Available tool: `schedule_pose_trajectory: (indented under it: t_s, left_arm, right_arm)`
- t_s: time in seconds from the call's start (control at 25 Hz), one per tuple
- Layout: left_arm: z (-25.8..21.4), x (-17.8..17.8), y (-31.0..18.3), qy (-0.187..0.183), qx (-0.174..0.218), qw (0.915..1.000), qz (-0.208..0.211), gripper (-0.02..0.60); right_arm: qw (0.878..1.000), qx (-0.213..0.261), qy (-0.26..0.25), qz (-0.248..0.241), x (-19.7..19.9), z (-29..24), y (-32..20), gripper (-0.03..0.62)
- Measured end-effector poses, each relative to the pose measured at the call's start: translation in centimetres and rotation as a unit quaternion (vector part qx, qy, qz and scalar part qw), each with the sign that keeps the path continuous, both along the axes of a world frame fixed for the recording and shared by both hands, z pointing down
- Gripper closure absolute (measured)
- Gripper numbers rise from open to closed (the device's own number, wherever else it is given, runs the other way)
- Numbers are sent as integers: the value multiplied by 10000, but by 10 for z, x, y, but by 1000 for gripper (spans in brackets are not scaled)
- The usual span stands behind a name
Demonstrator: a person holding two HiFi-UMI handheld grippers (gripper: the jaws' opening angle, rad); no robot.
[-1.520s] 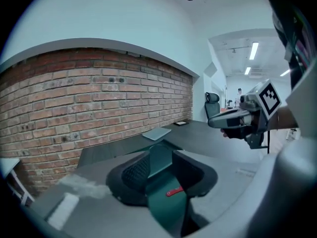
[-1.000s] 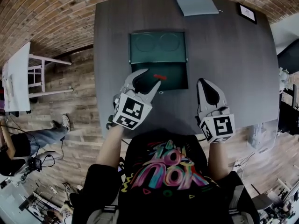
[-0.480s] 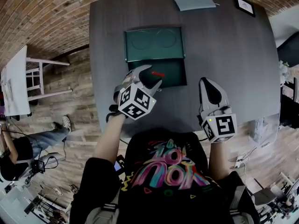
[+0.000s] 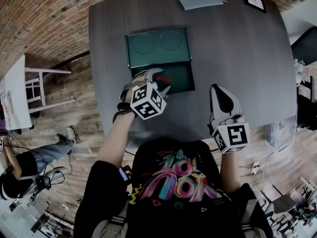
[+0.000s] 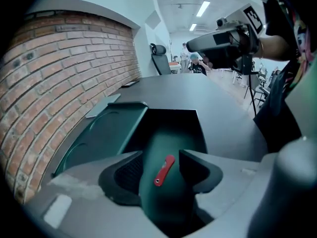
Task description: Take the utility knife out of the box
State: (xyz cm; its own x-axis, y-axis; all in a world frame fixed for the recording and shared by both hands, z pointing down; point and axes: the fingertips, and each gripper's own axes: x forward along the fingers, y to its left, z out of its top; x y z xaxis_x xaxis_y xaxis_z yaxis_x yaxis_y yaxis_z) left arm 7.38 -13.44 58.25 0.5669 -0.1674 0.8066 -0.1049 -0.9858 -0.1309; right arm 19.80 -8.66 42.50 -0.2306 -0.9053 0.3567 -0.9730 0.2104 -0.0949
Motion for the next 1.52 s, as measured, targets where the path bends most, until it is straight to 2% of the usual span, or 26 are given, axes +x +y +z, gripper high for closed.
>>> schedule_pose_trajectory:
  t_s: [0.32,0.52,0.88,1.08,1.32,1.52]
  left_arm:
    - [29,5,5,-434,-171,9983,345,362]
    - [37,8,3,-514,-239,9975,413,362]
    - [41,12,5,-675,-530,9926,864,364]
    - [41,12,10,-646,-671,9914,916,402]
    - [42,13,13,-732,-696,9904,945,415]
    - [43,14,22,-788,-599,9887,1124,485]
  right_arm:
    - [9999,-55,-60,144,9,5,4,594]
    - [9998,-74,-68,179,12,7,2,594]
    - [9997,-137,-78,185,16,11,0,594]
    - [9996,-165,-91,198,17,14,0,594]
    - [9995,-171,-133,225,16,14,-1,594]
    - [9996,-150,-147,213,15,14,-2,594]
